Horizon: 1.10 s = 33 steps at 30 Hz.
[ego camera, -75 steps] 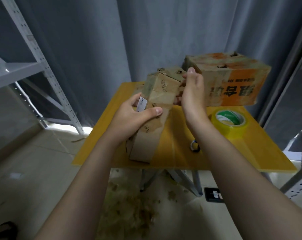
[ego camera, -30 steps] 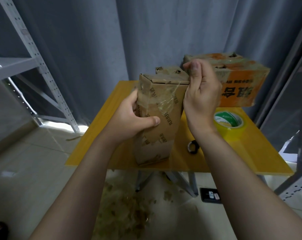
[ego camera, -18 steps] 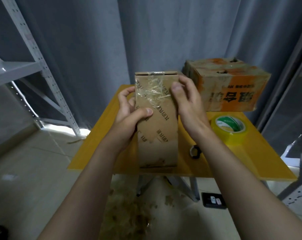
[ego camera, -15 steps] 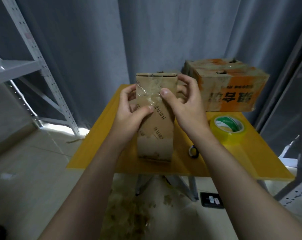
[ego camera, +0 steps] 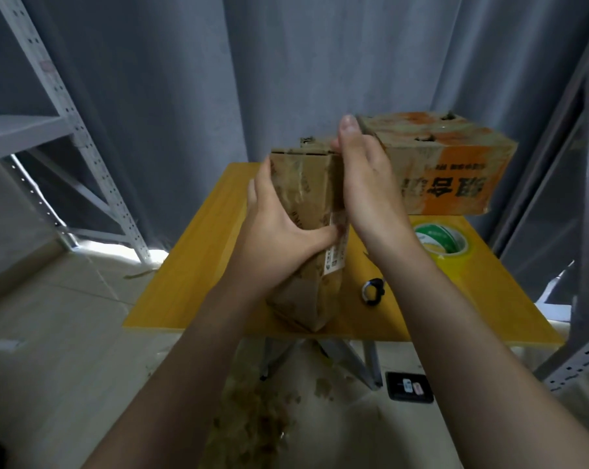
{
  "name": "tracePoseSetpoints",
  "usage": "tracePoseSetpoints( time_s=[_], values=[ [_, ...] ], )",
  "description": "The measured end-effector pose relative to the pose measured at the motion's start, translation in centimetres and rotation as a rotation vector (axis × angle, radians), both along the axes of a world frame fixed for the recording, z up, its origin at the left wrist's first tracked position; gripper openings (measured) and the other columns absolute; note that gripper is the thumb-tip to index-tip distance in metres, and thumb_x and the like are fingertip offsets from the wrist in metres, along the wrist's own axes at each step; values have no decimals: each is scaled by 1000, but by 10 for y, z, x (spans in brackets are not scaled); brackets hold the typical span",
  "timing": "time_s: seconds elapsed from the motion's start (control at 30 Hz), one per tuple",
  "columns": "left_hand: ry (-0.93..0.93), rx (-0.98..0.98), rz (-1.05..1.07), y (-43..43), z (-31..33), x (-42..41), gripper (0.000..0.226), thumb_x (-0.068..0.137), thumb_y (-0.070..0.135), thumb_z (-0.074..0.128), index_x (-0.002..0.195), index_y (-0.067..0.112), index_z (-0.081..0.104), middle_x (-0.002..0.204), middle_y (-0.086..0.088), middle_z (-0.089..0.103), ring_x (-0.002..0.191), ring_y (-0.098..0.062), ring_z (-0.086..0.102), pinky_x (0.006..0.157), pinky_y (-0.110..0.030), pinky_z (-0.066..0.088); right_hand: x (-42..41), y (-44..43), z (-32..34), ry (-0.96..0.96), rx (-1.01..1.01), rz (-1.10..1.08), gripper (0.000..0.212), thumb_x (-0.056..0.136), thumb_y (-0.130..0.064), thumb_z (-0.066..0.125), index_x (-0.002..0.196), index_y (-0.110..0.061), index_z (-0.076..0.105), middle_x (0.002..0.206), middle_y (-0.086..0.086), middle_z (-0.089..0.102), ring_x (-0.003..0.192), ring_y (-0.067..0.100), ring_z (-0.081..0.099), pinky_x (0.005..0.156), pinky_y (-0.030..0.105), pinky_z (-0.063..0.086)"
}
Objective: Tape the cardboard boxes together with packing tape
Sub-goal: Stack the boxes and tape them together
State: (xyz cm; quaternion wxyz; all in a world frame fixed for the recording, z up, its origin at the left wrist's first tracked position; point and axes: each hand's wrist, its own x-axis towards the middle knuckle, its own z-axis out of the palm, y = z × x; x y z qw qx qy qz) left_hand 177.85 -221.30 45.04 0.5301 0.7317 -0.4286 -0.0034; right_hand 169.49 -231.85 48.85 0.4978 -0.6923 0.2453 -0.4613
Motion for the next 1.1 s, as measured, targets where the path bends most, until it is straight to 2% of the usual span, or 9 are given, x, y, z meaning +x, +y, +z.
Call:
tracePoseSetpoints(
  time_s=[0.17,0.3,0.47,0.6,0.7,0.8,0.93,1.0,1.1],
  values=[
    [-141,108,37,-5,-1,-24,129,63,61,85,160,35,5,150,15,24,137,-17,45,99,-44,53,-5,-5,-6,17,-41,-110,48,98,-68,26,99,-33,58,101,-17,61,95,-12,53,77,18,36],
    [-182,163,35,-5,2,-30,128,62,64,82,160,34,5,150,9,26,133,-22,49,95,-49,56,-8,-8,-7,-4,-100,-227,49,100,-61,25,86,-32,62,82,-18,64,81,-20,54,65,4,35],
    [-167,160,-25,0,4,-23,127,58,68,77,159,37,5,151,15,25,127,-6,45,96,-28,47,-10,-8,-13,-99,-212,-343,48,106,-44,26,80,-28,63,70,-21,61,76,-12,56,67,9,36],
    [-146,167,-84,7,6,-14,134,55,71,77,161,34,4,151,21,21,110,18,26,79,5,27,-9,-8,-17,-239,-291,-346,33,110,-24,32,93,-16,60,63,-19,53,61,-1,51,59,23,36],
    [-120,158,-130,11,6,-10,138,55,68,81,163,28,4,150,22,19,114,21,24,80,12,24,-10,-7,-18,-345,-305,-361,23,110,-15,33,99,-12,53,67,-12,48,58,4,49,57,31,38],
    [-66,150,-162,14,7,-8,141,51,71,79,164,28,6,162,13,22,136,7,31,103,-10,31,-10,-10,-18,-371,-308,-373,21,111,-13,34,99,-12,52,64,-8,49,55,8,49,55,27,38],
    [-27,159,-196,15,8,-4,141,51,70,82,164,29,9,163,9,28,147,-7,34,119,-36,37,-10,-13,-16,-347,-299,-360,21,111,-15,37,100,-14,55,63,-5,51,56,8,52,56,23,40],
    [24,124,-221,16,7,0,135,54,64,86,163,32,13,160,7,35,146,-12,40,117,-44,43,-11,-13,-15,-315,-256,-325,22,110,-16,39,100,-13,58,65,-8,52,58,2,52,58,17,39],
    [181,10,-324,20,2,3,128,60,46,89,163,34,14,156,4,44,137,-16,55,107,-43,53,-9,-10,-14,-231,-102,-216,28,109,-26,40,99,-16,63,74,-11,58,66,-5,57,63,10,41]
  ],
)
